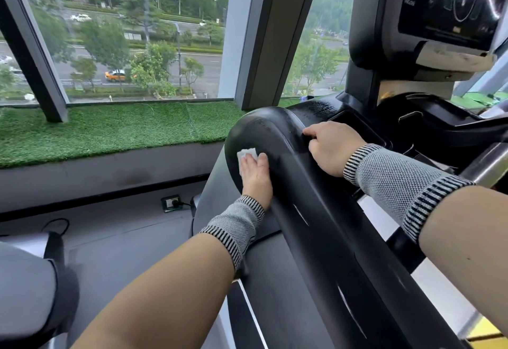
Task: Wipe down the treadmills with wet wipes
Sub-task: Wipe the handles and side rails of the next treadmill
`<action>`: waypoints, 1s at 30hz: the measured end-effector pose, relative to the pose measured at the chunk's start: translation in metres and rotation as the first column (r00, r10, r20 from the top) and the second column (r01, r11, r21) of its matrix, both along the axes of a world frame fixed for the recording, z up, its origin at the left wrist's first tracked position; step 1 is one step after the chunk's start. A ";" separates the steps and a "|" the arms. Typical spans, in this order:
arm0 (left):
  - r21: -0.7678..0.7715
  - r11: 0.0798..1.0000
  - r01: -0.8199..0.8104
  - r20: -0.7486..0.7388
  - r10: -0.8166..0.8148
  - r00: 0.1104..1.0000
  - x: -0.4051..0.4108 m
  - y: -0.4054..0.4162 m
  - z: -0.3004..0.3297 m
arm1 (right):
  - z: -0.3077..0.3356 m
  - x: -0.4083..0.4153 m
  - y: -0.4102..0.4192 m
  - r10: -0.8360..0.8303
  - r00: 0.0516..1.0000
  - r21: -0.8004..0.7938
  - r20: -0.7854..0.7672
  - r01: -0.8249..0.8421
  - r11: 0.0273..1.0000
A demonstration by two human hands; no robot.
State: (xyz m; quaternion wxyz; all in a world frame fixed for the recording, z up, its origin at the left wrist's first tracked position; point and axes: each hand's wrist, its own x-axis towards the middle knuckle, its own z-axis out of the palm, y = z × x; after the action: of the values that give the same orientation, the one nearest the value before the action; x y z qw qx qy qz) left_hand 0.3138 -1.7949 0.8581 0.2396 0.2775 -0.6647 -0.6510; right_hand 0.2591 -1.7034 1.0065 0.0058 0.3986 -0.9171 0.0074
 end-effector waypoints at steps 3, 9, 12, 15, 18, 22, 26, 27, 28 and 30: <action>0.080 0.997 0.021 0.038 -0.024 0.999 0.015 0.017 -0.005 | 0.000 0.000 0.004 0.005 1.000 -0.013 0.012 -0.004 1.000; 0.027 0.996 0.079 -0.075 -0.077 0.994 0.035 0.058 0.009 | 0.001 0.003 0.011 0.018 1.000 -0.024 0.010 -0.018 1.000; -0.263 0.957 0.124 -0.046 -0.141 0.989 0.037 0.059 0.024 | 0.003 0.004 0.015 0.005 1.000 -0.063 0.027 -0.004 0.998; -0.428 0.887 0.174 0.025 -0.181 0.983 0.032 0.049 0.035 | 0.007 0.006 0.023 -0.013 0.999 -0.106 0.053 0.018 0.994; -0.570 0.791 0.220 0.048 -0.236 0.971 0.030 0.051 0.043 | 0.008 0.005 0.035 -0.044 0.997 -0.135 0.066 0.053 0.989; -0.660 0.717 0.224 0.086 -0.225 0.971 0.024 0.043 0.048 | 0.011 0.003 0.045 -0.077 0.996 -0.153 0.050 0.084 0.985; -0.648 0.696 0.309 0.232 -0.206 0.951 0.009 0.020 0.064 | 0.017 0.001 0.056 -0.088 0.996 -0.173 0.032 0.092 0.981; -0.655 0.686 0.317 0.254 -0.196 0.947 0.006 0.018 0.066 | 0.017 0.001 0.059 -0.084 0.996 -0.173 0.023 0.087 0.981; -0.663 0.677 0.319 0.264 -0.187 0.946 0.005 0.019 0.068 | 0.017 0.001 0.062 -0.084 0.996 -0.173 0.018 0.086 0.981; -0.682 0.651 0.334 0.275 -0.195 0.941 0.011 0.026 0.069 | 0.016 0.001 0.068 -0.090 0.996 -0.164 0.020 0.092 0.982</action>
State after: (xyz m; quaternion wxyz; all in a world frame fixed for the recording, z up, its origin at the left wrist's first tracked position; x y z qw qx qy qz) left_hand 0.3244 -1.7690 0.9270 0.1710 0.1178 -0.9177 -0.3387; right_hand 0.2605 -1.6358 1.0227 0.0333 0.3543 -0.9307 0.0853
